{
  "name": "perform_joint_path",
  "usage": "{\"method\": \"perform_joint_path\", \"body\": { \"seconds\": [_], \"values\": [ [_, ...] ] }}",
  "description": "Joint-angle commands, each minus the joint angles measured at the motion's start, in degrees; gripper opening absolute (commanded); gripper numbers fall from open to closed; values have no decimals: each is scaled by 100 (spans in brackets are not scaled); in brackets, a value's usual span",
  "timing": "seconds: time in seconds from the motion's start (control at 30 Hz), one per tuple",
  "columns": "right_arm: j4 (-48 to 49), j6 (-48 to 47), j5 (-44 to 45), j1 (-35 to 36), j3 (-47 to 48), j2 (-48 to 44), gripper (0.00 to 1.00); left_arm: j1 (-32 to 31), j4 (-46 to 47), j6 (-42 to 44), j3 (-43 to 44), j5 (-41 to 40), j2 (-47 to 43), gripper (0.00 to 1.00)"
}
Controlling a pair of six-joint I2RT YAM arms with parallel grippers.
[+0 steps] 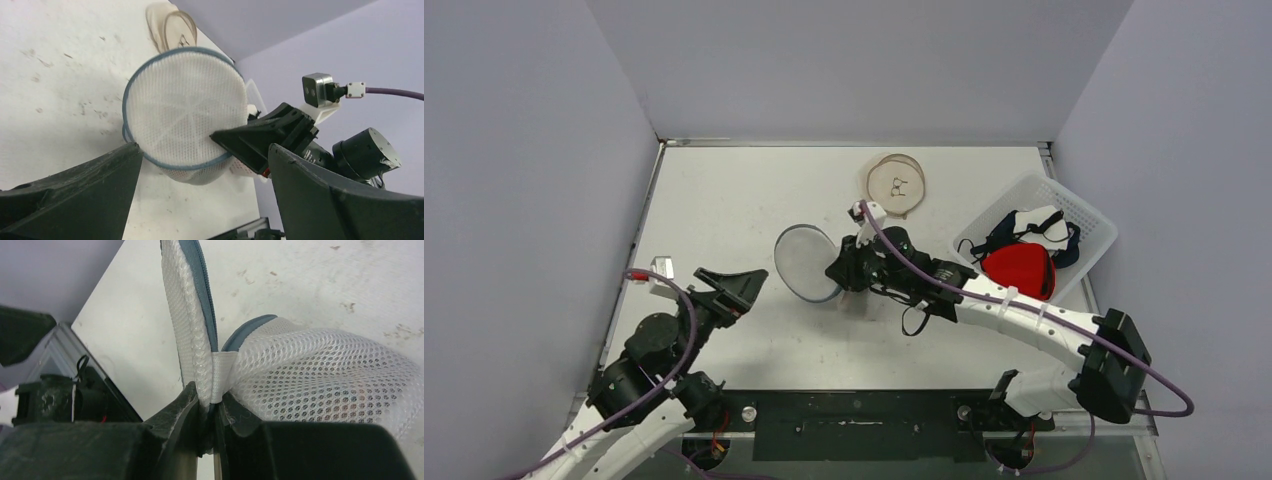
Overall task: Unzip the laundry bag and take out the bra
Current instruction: Adjust the laundry bag at the center of the board.
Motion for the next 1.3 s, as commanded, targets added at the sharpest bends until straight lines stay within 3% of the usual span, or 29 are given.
{"method": "perform_joint_path", "body": {
  "seconds": [0.0,0.2,0.5,0.9,1.0,1.13,1.27],
  "values": [
    [-169,-1011,-1356,21,674,351,5,41,-998,488,404,-877,-230,96],
    [-175,-1360,-2005,-62,677,376,5,38,-1148,396,185,-1112,-704,96],
    [-325,-1655,-1234,-481,-702,-208,5,30,-963,296,-559,-847,-1081,96],
    [-418,-1638,-1214,-965,-1297,-647,5,45,519,683,-1303,871,133,96],
    [-579,-1593,-1081,-964,-1336,-789,18,47,1133,804,-1386,1449,581,99],
    [-777,-1477,-907,-941,-1355,-1087,48,60,1529,885,-1380,1782,1180,93],
    [-1070,-1445,-741,-896,-1288,-1364,61,89,1559,968,-1315,1751,1496,87]
  ]
}}
